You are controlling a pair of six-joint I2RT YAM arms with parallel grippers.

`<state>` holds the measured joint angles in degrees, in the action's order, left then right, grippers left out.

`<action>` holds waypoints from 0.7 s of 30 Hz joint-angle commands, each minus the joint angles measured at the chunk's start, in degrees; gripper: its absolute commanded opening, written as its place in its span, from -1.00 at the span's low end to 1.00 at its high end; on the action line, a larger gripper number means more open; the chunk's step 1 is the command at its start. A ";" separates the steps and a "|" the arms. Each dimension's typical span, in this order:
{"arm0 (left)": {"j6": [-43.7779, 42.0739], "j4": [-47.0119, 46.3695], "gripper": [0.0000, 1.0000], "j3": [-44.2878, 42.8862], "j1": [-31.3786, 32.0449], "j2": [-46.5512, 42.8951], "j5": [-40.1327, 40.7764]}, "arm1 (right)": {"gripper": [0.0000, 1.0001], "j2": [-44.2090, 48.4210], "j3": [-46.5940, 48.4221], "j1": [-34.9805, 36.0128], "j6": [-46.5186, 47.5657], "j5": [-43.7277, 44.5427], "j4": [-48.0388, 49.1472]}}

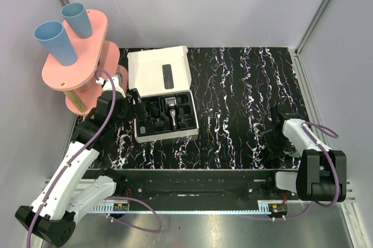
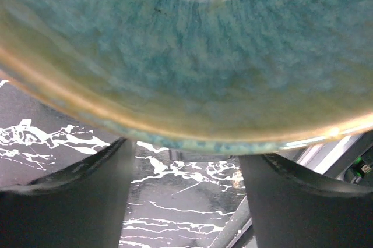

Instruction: Sort the hair-cutting tools

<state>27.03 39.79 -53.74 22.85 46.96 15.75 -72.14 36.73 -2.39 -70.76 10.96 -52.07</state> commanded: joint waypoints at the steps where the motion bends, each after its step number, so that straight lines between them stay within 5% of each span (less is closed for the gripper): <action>1: 0.31 -2.00 0.98 0.47 -0.35 -0.46 1.92 | 0.44 -0.72 -0.52 -0.33 0.27 3.01 5.05; 8: 0.40 -2.00 0.98 0.74 -0.35 -0.46 2.18 | -0.13 -3.09 -0.61 -0.33 2.64 -0.14 9.27; 21: 1.10 -3.84 0.98 1.61 -0.53 0.76 -0.54 | -0.52 0.14 2.55 0.63 4.58 -12.54 14.37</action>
<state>27.68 39.35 -52.84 22.74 47.44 16.25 -74.41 38.68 -2.52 -65.52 3.22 -45.50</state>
